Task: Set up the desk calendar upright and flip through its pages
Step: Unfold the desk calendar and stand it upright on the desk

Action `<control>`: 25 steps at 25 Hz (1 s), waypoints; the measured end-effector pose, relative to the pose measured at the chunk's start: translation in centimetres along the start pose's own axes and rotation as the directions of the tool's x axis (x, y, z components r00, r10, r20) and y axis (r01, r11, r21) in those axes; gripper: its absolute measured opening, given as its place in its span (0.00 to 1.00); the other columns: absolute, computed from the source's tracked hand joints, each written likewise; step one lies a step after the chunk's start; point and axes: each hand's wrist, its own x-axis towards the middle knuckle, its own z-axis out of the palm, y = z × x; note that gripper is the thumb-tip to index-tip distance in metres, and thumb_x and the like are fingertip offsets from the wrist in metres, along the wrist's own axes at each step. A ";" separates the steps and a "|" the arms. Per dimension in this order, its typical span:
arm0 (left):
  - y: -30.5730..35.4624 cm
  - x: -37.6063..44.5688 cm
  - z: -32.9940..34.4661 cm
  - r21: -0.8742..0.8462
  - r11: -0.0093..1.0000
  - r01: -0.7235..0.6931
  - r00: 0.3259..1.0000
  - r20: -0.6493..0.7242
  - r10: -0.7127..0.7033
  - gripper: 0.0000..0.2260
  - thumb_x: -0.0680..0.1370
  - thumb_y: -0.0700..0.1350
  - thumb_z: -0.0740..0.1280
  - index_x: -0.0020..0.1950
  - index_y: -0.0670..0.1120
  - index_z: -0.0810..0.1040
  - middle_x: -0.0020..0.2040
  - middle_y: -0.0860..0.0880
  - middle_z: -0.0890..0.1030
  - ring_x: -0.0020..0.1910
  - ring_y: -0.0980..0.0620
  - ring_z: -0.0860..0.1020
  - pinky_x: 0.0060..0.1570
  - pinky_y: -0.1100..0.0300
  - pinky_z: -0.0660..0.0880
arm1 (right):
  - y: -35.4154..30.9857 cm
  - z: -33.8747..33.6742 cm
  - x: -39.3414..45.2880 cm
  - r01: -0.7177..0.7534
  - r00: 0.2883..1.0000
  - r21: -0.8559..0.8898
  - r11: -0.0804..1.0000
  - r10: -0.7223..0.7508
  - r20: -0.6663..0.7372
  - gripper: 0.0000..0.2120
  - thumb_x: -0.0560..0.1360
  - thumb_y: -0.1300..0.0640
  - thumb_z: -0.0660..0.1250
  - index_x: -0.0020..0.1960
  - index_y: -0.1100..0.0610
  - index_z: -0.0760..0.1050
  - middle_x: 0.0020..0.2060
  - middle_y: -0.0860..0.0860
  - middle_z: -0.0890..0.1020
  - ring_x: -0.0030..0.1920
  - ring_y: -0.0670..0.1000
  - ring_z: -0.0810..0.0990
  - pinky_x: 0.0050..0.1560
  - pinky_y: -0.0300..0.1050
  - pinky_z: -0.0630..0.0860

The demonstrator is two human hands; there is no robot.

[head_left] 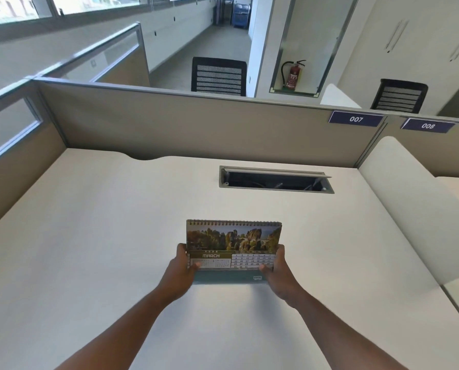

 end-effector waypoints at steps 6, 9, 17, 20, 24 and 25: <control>-3.3 -1.3 0.3 0.103 0.995 -0.008 0.993 0.119 -0.005 0.24 0.76 0.41 0.68 0.69 0.52 0.64 0.62 0.52 0.81 0.61 0.47 0.79 0.59 0.53 0.76 | 2.2 0.3 -1.0 -0.011 1.000 -0.104 0.995 0.011 0.003 0.26 0.80 0.62 0.69 0.69 0.48 0.59 0.61 0.45 0.81 0.63 0.51 0.80 0.59 0.44 0.78; -3.8 -1.0 0.2 0.173 0.985 -0.023 0.993 0.115 0.003 0.25 0.76 0.44 0.67 0.71 0.54 0.63 0.62 0.51 0.81 0.60 0.47 0.79 0.58 0.52 0.76 | 2.8 -0.1 -1.4 -0.019 1.000 -0.180 0.983 0.020 0.008 0.26 0.79 0.60 0.71 0.68 0.43 0.63 0.60 0.43 0.82 0.62 0.49 0.80 0.54 0.37 0.76; -4.4 -0.1 0.3 0.358 0.933 -0.039 0.996 0.094 0.005 0.28 0.76 0.39 0.62 0.76 0.52 0.61 0.66 0.52 0.81 0.68 0.49 0.75 0.80 0.49 0.46 | 4.0 -1.0 -2.0 0.126 0.992 -0.484 0.866 -0.097 0.083 0.33 0.72 0.70 0.57 0.75 0.51 0.67 0.70 0.51 0.76 0.71 0.54 0.73 0.64 0.45 0.71; -3.8 0.9 0.0 0.213 0.977 0.017 0.994 0.099 -0.039 0.32 0.72 0.30 0.59 0.75 0.48 0.64 0.68 0.48 0.79 0.70 0.45 0.73 0.79 0.47 0.46 | 3.1 -0.9 -1.5 0.120 0.990 -0.448 0.886 -0.070 0.126 0.35 0.71 0.73 0.56 0.75 0.52 0.69 0.70 0.48 0.76 0.71 0.51 0.72 0.66 0.34 0.69; -2.8 1.6 -1.6 -0.187 0.978 0.092 0.996 0.022 -0.089 0.23 0.75 0.26 0.56 0.60 0.46 0.80 0.55 0.49 0.86 0.59 0.47 0.81 0.64 0.50 0.74 | 1.7 -1.5 -0.6 -0.038 0.999 -0.133 0.990 0.034 -0.032 0.23 0.76 0.73 0.58 0.63 0.54 0.81 0.59 0.50 0.85 0.61 0.53 0.81 0.56 0.42 0.75; -2.7 1.9 -2.0 -0.244 0.964 0.106 0.993 -0.024 -0.115 0.18 0.78 0.28 0.57 0.55 0.44 0.82 0.51 0.48 0.87 0.56 0.47 0.83 0.60 0.51 0.76 | 1.4 -1.6 -0.4 -0.061 0.993 -0.004 0.998 0.060 -0.101 0.20 0.77 0.73 0.59 0.56 0.55 0.84 0.53 0.51 0.87 0.57 0.55 0.83 0.57 0.47 0.76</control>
